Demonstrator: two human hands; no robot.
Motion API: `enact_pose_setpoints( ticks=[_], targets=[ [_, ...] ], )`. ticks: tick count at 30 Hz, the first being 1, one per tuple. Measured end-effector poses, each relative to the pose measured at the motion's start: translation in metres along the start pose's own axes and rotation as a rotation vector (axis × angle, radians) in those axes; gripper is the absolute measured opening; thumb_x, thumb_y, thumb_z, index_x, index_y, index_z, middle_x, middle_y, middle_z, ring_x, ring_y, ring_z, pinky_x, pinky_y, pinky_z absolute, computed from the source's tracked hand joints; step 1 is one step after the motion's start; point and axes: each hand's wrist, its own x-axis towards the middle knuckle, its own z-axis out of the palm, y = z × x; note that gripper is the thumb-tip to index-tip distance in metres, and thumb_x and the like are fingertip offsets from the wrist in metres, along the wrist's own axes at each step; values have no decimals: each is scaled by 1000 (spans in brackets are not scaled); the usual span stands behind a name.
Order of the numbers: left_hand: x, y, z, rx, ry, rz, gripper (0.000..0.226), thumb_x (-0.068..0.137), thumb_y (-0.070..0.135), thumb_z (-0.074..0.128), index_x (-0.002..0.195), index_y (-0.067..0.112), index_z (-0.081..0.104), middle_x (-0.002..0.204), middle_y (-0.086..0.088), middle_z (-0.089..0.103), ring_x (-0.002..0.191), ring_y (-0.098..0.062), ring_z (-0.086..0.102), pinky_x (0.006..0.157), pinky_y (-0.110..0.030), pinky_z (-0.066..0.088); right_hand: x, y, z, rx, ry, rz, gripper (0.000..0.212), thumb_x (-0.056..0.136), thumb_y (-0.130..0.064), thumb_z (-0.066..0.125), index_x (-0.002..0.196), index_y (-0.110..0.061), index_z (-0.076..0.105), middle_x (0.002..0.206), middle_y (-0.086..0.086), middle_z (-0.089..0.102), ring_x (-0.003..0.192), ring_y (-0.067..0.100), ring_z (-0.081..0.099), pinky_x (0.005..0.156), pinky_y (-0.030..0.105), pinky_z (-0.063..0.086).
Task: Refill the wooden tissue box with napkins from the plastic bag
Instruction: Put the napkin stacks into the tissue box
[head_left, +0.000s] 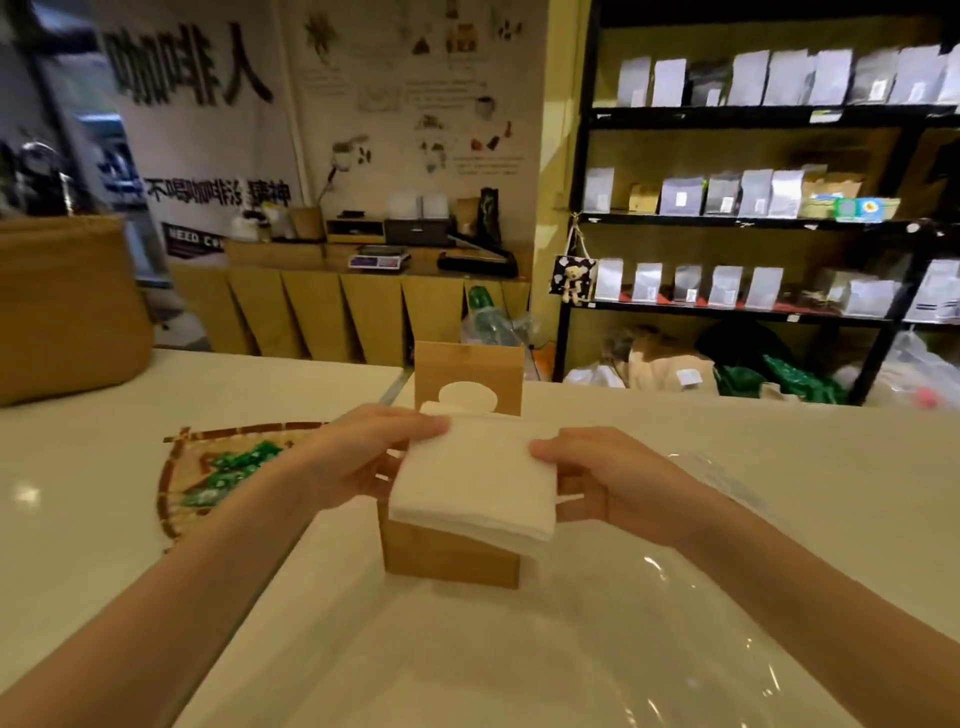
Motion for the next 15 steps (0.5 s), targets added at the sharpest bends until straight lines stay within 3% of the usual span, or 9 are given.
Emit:
enact_pose_setpoints(
  ticks=[3, 7, 10, 15],
  targets=[
    [9, 1, -7, 39, 109, -27, 16, 83, 40, 58, 86, 24, 56, 96, -3, 65, 84, -18, 65, 62, -29, 56, 23, -3, 5, -80, 37, -13, 15, 86, -20, 61, 96, -9, 64, 92, 7, 70, 79, 16, 70, 57, 24, 58],
    [23, 2, -7, 97, 201, -57, 21, 83, 42, 57, 80, 21, 55, 83, 2, 63, 73, -13, 62, 50, -23, 51, 41, -6, 3, -274, 141, -10, 23, 83, -31, 65, 92, -10, 67, 80, 1, 70, 68, 11, 66, 64, 25, 52],
    [29, 2, -9, 167, 237, -73, 25, 83, 42, 58, 87, 17, 59, 79, 4, 64, 69, -11, 63, 43, -19, 50, 47, -7, -2, -338, 191, 33, 24, 81, -33, 66, 89, -10, 69, 74, -1, 66, 60, 10, 56, 57, 24, 43],
    [35, 3, -10, 258, 274, -42, 26, 84, 38, 57, 95, 14, 61, 77, 5, 61, 69, -9, 60, 51, -21, 48, 53, -6, -3, -406, 263, 3, 15, 78, -30, 71, 78, -14, 69, 77, -6, 58, 69, 10, 46, 57, 23, 37]
  ],
)
